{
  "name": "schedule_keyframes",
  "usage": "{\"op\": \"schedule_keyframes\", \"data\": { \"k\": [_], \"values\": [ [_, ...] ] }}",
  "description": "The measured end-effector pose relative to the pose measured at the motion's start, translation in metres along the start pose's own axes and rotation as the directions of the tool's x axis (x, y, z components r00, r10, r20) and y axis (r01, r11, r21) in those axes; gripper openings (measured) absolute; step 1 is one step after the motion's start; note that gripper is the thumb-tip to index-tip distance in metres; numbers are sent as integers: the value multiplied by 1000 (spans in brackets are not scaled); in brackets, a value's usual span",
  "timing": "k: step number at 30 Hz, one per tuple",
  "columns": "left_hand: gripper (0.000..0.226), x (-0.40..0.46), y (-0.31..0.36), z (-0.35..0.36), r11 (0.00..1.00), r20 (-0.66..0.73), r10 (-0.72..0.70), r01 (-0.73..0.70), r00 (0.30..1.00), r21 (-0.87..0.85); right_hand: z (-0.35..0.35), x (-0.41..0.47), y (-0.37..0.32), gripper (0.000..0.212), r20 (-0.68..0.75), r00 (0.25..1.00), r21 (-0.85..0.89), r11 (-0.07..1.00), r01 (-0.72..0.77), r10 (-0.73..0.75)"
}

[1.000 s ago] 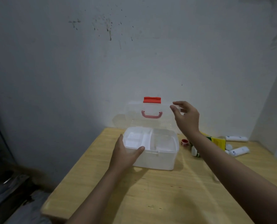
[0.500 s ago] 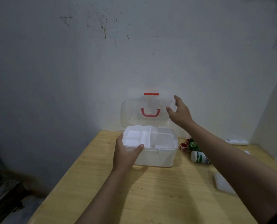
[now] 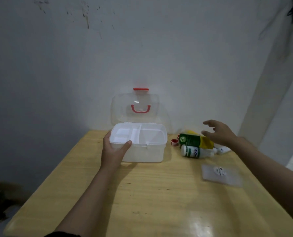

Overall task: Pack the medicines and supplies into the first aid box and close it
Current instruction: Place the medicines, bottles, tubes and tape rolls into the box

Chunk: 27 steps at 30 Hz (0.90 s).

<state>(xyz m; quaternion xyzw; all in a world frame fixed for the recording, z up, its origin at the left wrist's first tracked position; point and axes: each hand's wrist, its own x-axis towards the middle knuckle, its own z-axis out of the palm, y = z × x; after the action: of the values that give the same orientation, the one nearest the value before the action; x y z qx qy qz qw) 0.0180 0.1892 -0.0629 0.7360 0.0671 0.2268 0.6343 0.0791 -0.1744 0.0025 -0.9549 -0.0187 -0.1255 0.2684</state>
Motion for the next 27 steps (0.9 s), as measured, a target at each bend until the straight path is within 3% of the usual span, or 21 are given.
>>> {"op": "schedule_keyframes", "data": {
  "k": [5, 10, 19, 23, 27],
  "values": [
    [81, -1, 0, 2, 1000, -10, 10, -10, 1000, -2, 16, -15, 32, 52, 71, 995, 82, 993, -80, 74],
    [80, 0, -2, 3, 1000, -25, 9, -9, 1000, -9, 26, -17, 34, 43, 4, 998, 164, 985, -55, 55],
    [80, 2, -10, 3, 999, -22, 16, -17, 1000, -41, -3, -32, -14, 35, -280, 941, 193, 949, 251, -191],
    [84, 3, -12, 3, 999, -14, 0, -1, 1000, -48, -5, -31, -58, 35, -269, 924, 214, 918, 334, -273],
    [86, 5, -14, 2, 998, 5, -11, 12, 1000, -63, 6, -26, -96, 36, -171, 919, 92, 923, 375, -356]
  ]
}}
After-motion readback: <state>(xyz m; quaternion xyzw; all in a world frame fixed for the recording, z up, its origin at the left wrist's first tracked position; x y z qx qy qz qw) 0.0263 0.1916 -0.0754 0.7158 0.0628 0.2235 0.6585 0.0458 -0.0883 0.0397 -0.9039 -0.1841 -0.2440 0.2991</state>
